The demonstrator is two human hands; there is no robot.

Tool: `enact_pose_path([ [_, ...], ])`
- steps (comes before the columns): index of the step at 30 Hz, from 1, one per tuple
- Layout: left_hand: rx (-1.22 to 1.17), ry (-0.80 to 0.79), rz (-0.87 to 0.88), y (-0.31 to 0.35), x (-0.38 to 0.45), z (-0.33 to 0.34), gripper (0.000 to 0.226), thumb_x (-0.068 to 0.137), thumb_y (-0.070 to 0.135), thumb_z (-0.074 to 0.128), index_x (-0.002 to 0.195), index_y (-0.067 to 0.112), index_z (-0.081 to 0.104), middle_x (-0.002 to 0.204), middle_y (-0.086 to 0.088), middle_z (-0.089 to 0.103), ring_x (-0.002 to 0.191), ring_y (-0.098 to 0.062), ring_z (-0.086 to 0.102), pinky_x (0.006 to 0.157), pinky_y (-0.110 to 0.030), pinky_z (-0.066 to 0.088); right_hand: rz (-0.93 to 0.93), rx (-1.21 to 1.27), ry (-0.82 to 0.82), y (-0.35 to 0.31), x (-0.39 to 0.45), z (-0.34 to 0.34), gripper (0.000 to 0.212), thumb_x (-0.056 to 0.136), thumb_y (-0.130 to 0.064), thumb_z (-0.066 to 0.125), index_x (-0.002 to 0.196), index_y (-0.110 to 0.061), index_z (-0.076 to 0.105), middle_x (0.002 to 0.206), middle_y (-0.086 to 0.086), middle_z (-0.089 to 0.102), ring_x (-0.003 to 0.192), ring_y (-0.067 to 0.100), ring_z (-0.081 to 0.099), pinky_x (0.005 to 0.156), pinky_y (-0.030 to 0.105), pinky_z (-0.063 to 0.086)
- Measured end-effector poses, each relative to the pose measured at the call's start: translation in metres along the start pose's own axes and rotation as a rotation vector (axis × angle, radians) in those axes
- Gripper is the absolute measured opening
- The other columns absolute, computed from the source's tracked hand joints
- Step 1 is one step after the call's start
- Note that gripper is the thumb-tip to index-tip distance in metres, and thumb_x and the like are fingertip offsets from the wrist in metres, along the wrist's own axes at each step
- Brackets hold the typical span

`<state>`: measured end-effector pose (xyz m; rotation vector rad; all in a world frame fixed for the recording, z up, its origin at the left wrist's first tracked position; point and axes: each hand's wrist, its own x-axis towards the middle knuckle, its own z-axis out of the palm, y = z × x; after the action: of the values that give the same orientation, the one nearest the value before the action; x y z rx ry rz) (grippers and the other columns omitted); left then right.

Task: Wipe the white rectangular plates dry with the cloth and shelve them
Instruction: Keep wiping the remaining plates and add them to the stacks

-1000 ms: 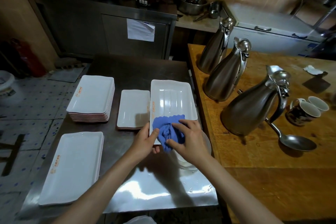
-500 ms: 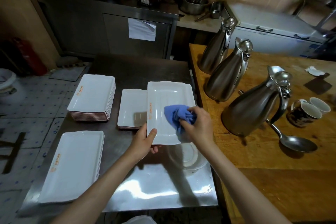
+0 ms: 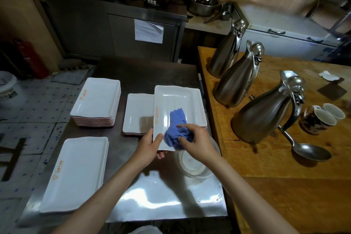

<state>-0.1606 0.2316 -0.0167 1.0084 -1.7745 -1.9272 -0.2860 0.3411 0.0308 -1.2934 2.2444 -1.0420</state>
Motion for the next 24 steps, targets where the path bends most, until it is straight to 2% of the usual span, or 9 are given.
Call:
enact_pose_path([
  [2,-0.012,-0.006,-0.002,0.001,-0.001,-0.001,0.019,0.101,0.017,0.040,0.119,0.022,0.046,0.087,-0.008,0.062,0.040,-0.014,0.052,0.042,-0.023,0.045,0.001,0.020,-0.029,0.003,-0.004,0.001,0.033,0.084,-0.011,0.064,0.115,-0.020,0.059,0.102,-0.009,0.060,0.091,0.002,0.055,0.070,0.004,0.042],
  [5,-0.023,-0.020,-0.016,0.001,-0.002,0.000,0.017,0.102,0.018,0.040,0.116,0.022,0.047,0.089,-0.010,0.062,0.041,-0.014,0.052,0.043,-0.025,0.046,-0.053,-0.143,0.010,0.011,-0.003,0.004,0.021,0.077,-0.013,0.071,0.096,-0.015,0.062,0.092,-0.003,0.060,0.090,0.012,0.051,0.070,0.016,0.036],
  [8,-0.004,-0.036,-0.017,0.000,-0.002,0.002,0.019,0.102,0.019,0.040,0.118,0.023,0.047,0.096,-0.009,0.063,0.042,-0.015,0.053,0.046,-0.027,0.048,-0.087,-0.229,0.052,0.020,0.000,0.011,0.022,0.075,-0.013,0.075,0.095,-0.010,0.068,0.118,0.003,0.056,0.112,0.015,0.048,0.088,0.013,0.033],
  [10,0.017,-0.040,-0.009,-0.001,-0.001,0.002,0.022,0.102,0.019,0.040,0.123,0.022,0.047,0.097,-0.010,0.063,0.043,-0.015,0.053,0.047,-0.028,0.048,-0.093,-0.227,0.080,0.021,0.003,0.012,0.022,0.075,-0.011,0.075,0.096,-0.008,0.070,0.124,0.005,0.054,0.114,0.016,0.049,0.093,0.021,0.038],
  [12,0.031,-0.038,-0.005,-0.001,0.000,0.001,0.026,0.101,0.018,0.040,0.126,0.020,0.045,0.091,-0.011,0.063,0.042,-0.015,0.052,0.046,-0.028,0.048,-0.122,-0.212,0.121,0.020,0.009,0.012,0.018,0.072,-0.006,0.076,0.089,-0.005,0.071,0.104,0.009,0.063,0.096,0.020,0.057,0.082,0.025,0.043],
  [14,0.048,-0.041,0.004,-0.001,-0.001,0.001,0.028,0.101,0.017,0.040,0.129,0.019,0.044,0.083,-0.013,0.062,0.043,-0.016,0.052,0.044,-0.027,0.048,-0.126,-0.200,0.169,0.017,0.017,0.008,0.011,0.070,-0.002,0.074,0.078,-0.004,0.066,0.080,0.009,0.063,0.075,0.020,0.055,0.069,0.028,0.041],
  [15,0.057,-0.046,0.010,-0.001,-0.001,0.001,0.030,0.101,0.016,0.040,0.131,0.018,0.043,0.079,-0.014,0.062,0.043,-0.017,0.053,0.044,-0.027,0.048,-0.111,-0.199,0.191,0.016,0.021,0.006,0.011,0.071,-0.003,0.074,0.077,-0.005,0.064,0.077,0.008,0.062,0.073,0.018,0.052,0.067,0.029,0.041],
  [19,0.079,-0.054,0.017,0.000,-0.002,0.001,0.033,0.101,0.016,0.039,0.134,0.019,0.040,0.082,-0.012,0.063,0.045,-0.017,0.054,0.046,-0.027,0.048,-0.035,-0.151,0.266,0.013,0.038,-0.002,0.025,0.076,-0.009,0.073,0.098,-0.011,0.061,0.094,0.003,0.064,0.084,0.011,0.055,0.075,0.016,0.040],
  [24,0.100,-0.071,0.024,0.001,-0.004,0.003,0.032,0.101,0.015,0.039,0.134,0.014,0.041,0.078,-0.006,0.063,0.044,-0.017,0.054,0.045,-0.028,0.048,-0.003,-0.104,0.380,0.004,0.059,-0.009,0.031,0.075,-0.008,0.072,0.105,-0.008,0.064,0.098,0.007,0.067,0.085,0.013,0.058,0.079,0.025,0.049],
])
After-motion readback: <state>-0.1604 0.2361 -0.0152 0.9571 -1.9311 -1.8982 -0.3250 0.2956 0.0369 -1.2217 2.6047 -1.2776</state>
